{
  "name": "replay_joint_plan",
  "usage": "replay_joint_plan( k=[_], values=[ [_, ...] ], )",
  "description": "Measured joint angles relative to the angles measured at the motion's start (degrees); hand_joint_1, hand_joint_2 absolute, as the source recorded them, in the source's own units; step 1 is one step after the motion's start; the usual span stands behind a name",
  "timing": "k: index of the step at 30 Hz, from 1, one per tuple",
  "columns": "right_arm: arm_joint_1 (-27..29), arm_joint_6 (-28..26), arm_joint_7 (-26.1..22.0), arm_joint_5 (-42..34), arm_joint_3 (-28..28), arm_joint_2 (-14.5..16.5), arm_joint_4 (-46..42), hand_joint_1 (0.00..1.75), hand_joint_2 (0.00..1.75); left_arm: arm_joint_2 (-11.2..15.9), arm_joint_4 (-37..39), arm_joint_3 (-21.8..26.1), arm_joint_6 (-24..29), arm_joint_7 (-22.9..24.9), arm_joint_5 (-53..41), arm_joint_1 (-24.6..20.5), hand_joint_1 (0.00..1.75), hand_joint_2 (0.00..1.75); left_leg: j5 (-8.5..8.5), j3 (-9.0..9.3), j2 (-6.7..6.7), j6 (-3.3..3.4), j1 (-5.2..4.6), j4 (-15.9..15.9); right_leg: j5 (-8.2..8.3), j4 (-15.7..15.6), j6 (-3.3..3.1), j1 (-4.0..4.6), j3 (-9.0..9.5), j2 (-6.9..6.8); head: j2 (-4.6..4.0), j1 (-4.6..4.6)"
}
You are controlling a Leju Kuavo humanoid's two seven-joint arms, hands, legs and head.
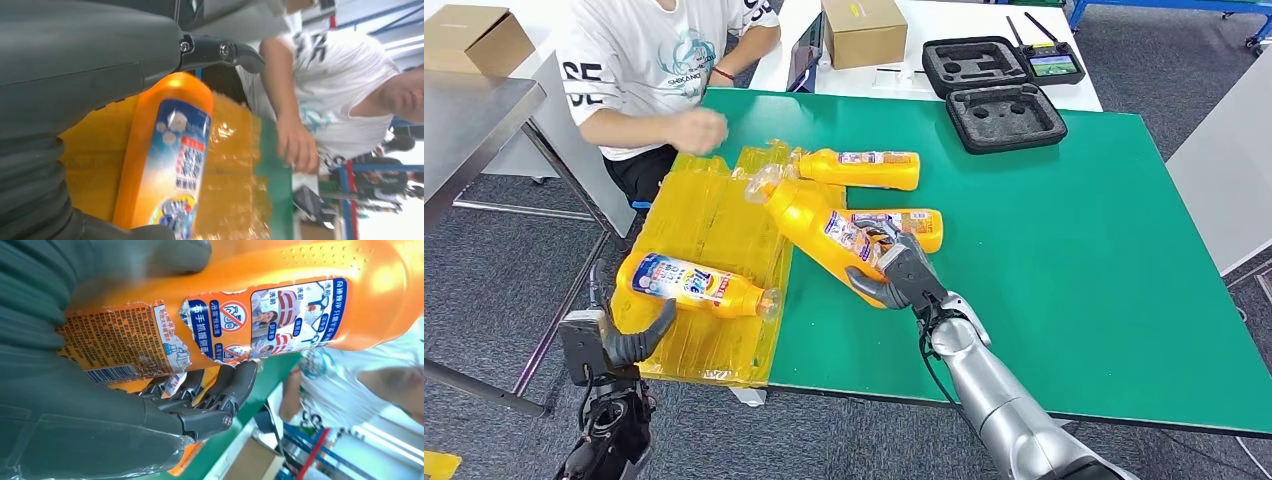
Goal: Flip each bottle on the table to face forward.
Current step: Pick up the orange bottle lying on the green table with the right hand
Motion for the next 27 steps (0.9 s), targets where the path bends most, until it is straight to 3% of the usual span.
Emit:
replay_joint_plan(
  k=[7, 12, 18, 27],
  values=[
    [3.59, 0.16, -4.28, -1.94, 0.29, 1.14, -1.35, 1.75, 1.75, -0.81, -7.20, -5.00, -12.99, 5.67, 6.71, 2.21, 0.00, 1.75, -0.02, -0.06, -0.01, 0.00, 0.00, 0.00, 0.00, -0.01, 0.00, -0.01, -0.06, -0.01, 0.00, -0.01],
    [6.96, 0.75, -5.72, -4.32, 2.21, 2.66, -2.92, 1.75, 1.75, -1.70, -9.28, -10.93, -19.07, 8.60, 9.52, 0.90, 0.00, 1.75, -0.02, -0.07, -0.02, 0.00, 0.00, 0.00, 0.00, -0.01, 0.00, 0.00, -0.09, -0.02, 0.00, 0.00],
    [10.90, 0.02, -5.85, -5.03, 5.59, 4.51, -5.56, 1.75, 1.75, -2.83, -7.29, -16.95, -22.95, 10.42, 13.13, -4.74, 0.00, 1.75, -0.01, -0.08, -0.01, -0.01, 0.01, 0.00, 0.00, -0.01, 0.00, 0.00, -0.09, -0.02, 0.00, -0.01],
    [13.21, 1.06, -5.85, -3.90, 5.89, 5.51, -7.17, 1.75, 1.75, -3.13, -4.29, -21.49, -25.93, 11.93, 17.37, -8.73, 0.00, 1.75, -0.01, -0.11, 0.00, 0.00, 0.00, 0.01, 0.00, -0.01, 0.00, -0.01, -0.12, -0.01, -0.01, -0.01]
  ],
)
